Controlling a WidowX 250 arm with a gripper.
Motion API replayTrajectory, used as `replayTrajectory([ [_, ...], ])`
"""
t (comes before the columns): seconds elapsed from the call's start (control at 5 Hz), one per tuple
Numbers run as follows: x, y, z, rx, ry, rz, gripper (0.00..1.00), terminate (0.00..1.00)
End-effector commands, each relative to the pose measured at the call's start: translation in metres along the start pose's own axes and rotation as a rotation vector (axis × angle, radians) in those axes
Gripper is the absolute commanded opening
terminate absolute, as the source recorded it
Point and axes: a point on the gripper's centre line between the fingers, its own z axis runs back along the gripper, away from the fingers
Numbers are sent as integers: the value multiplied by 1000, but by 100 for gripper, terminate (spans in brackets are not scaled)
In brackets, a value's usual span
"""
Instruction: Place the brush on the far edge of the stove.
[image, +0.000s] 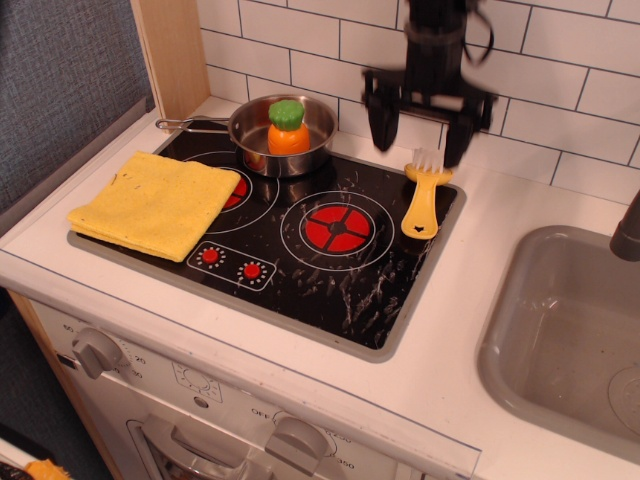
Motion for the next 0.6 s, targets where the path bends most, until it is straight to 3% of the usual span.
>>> replayTrajectory([
  [0.0, -45, 46, 47, 20, -28, 35, 100, 0],
  [0.2, -61, 61, 36, 28, 2, 38, 100, 0],
  [0.4, -61, 61, 36, 28, 2, 38, 100, 0],
])
